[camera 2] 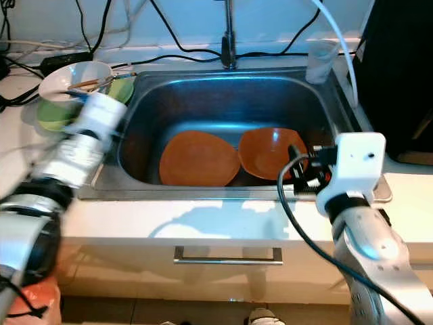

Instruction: Kitchen organization

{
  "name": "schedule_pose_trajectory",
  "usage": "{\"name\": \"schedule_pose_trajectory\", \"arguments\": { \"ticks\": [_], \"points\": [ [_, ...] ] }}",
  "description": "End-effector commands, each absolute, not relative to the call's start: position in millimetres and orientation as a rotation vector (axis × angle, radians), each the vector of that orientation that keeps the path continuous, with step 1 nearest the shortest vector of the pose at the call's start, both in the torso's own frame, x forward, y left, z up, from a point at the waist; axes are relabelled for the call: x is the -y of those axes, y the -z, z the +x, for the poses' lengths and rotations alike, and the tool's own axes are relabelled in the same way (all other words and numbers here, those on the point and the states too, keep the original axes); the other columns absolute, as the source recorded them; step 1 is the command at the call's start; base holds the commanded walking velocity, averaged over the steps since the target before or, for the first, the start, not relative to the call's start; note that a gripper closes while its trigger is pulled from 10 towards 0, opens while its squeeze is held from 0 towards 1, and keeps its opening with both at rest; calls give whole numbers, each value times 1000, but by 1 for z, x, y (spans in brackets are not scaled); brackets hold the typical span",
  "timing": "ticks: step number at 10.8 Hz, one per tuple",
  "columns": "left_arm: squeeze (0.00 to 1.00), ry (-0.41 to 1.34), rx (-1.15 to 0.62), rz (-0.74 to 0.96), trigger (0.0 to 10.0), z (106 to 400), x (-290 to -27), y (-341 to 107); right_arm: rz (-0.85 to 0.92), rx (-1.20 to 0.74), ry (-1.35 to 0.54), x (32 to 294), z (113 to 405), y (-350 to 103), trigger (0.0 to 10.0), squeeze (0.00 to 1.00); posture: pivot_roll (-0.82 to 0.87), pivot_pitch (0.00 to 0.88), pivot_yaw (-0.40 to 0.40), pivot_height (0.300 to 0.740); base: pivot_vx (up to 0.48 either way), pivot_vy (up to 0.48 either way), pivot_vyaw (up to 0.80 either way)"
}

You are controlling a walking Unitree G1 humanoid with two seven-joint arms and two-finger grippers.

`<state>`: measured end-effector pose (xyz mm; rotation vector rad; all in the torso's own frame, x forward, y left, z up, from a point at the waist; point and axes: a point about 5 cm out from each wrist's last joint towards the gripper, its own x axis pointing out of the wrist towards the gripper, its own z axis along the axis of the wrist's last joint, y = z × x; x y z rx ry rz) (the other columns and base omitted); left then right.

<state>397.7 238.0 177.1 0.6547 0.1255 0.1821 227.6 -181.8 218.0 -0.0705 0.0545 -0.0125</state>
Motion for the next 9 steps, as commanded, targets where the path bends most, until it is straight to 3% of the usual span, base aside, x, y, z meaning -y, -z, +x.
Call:
{"name": "schedule_pose_trajectory", "arguments": {
  "ticks": [1,9],
  "points": [
    [0,-232,-131,634,10000,396,-248,-179,-63,-47,-3,178,230,-218,10000,0,-333,41,89,740,0,0,0],
    [0,-200,-222,585,10000,389,-253,-159,-50,-35,-13,176,233,-218,10000,0,-316,44,81,740,0,0,0]
  ]
}}
